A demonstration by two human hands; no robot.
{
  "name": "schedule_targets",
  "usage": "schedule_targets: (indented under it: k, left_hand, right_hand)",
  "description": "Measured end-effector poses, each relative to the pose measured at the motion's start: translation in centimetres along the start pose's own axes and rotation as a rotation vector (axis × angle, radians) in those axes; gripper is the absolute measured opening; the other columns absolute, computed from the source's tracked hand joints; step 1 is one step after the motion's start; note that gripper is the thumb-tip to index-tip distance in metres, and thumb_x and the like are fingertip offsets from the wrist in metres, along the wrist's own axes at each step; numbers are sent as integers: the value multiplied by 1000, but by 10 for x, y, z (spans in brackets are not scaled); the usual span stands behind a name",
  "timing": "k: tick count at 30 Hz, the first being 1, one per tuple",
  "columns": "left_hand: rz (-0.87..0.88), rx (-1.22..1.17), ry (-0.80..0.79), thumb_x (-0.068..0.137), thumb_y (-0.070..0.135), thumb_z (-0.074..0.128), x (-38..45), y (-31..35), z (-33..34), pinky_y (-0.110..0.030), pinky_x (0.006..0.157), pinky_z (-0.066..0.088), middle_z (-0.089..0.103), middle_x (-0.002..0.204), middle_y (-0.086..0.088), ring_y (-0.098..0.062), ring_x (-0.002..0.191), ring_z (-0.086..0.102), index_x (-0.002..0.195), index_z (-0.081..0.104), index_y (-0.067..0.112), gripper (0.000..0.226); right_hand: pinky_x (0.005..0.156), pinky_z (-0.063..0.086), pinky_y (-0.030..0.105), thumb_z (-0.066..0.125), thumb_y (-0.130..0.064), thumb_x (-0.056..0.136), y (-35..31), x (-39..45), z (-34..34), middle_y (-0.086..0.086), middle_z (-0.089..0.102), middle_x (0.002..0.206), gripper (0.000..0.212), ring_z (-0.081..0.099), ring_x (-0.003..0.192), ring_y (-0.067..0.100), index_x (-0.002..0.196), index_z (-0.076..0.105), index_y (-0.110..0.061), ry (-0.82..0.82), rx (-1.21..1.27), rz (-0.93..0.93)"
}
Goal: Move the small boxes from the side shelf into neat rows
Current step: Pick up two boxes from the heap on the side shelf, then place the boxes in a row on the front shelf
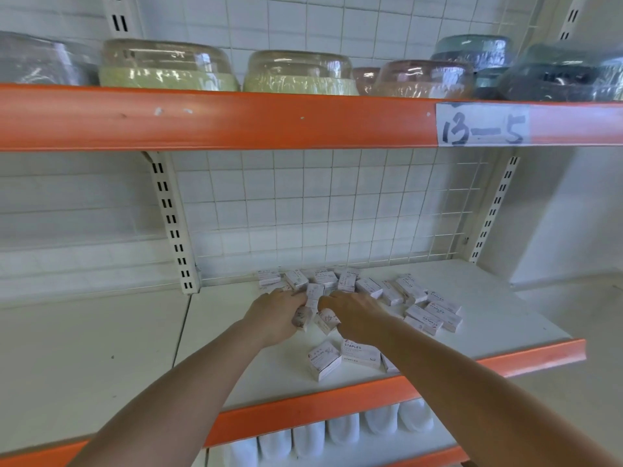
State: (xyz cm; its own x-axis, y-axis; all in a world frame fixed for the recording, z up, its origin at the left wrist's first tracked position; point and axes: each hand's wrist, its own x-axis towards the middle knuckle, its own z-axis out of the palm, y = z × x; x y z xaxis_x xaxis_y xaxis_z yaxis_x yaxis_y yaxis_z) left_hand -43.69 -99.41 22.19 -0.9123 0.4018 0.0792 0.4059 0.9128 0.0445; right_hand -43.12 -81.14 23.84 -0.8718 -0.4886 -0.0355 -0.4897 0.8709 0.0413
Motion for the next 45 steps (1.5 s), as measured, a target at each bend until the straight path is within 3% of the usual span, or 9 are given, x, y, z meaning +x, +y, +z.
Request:
schedule_targets:
  k: [6,11,17,25,45]
  left_hand:
    - [-84,29,36,88,23,54,-29,-14,-5,-29,72,35,56,114,-2,-24,107,51,116,51,19,28]
    - [-166,17,34,87,22,55,-63,-37,-9,-30,70,34,55,109,-4,-25,102,53,115,51,17,29]
    - [-259,5,49,88,22,54,-101,-68,-16,-28,71,34,54,110,-4,-23,105,51,117,50,17,30]
    - [-334,21,80,88,22,54,-159,-116,-28,-28,71,34,55,110,-4,-23,104,52,117,50,17,30]
    - [-373,40,57,87,21,56,-335,-282,-54,-28,72,35,53,107,-1,-22,103,50,115,49,20,29]
  right_hand:
    - [73,38,29,53,-5,89,-26,11,-6,0,53,130,48,58,110,24,132,47,-26,33,-32,-122]
    - [79,45,35,54,-8,90,-57,24,-13,1,52,129,47,57,109,26,132,46,-26,41,-50,-207]
    - [73,31,31,52,-7,90,-104,37,-20,2,53,123,44,58,105,27,130,46,-25,70,-106,-323]
    - [76,39,30,55,-10,90,-172,53,-25,1,53,124,45,59,103,25,131,46,-25,66,-120,-411]
    - [81,41,33,55,-10,88,-403,83,-28,2,52,124,48,59,102,26,132,44,-28,42,-109,-375]
